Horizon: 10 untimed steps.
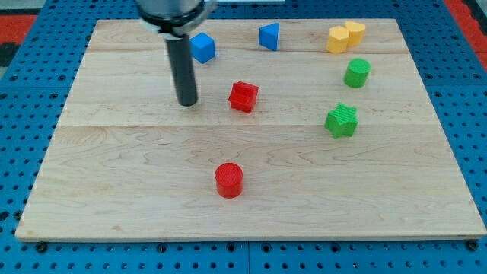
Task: Slide the red star to the bottom right of the red circle
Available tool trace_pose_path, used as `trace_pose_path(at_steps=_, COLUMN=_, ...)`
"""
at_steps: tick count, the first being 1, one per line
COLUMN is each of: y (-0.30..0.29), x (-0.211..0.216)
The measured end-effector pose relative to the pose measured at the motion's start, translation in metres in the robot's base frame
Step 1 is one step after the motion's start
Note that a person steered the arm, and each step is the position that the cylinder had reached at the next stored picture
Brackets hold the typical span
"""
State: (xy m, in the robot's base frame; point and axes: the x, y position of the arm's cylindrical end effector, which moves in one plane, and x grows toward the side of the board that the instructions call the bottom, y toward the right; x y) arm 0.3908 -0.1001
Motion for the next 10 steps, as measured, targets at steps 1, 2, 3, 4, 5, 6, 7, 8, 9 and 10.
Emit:
trace_pose_path(at_steps=1, y=0.011, x=-0.044)
trace_pose_path(at_steps=2, y=0.086, x=-0.06)
trace_pose_path(at_steps=3, y=0.107, x=0.01)
trace_pose_path(at_steps=4, y=0.045, x=0.093)
trace_pose_path(at_steps=5, y=0.021, x=0.102)
trace_pose_path(at_steps=6, y=0.039, x=0.092)
trace_pose_path(at_steps=7, y=0.101, x=0.096)
trace_pose_path(at_steps=8, y=0.132, x=0.101)
trace_pose_path(at_steps=9, y=0.119, x=0.14)
trace_pose_path(at_steps=10, y=0.136, x=0.135)
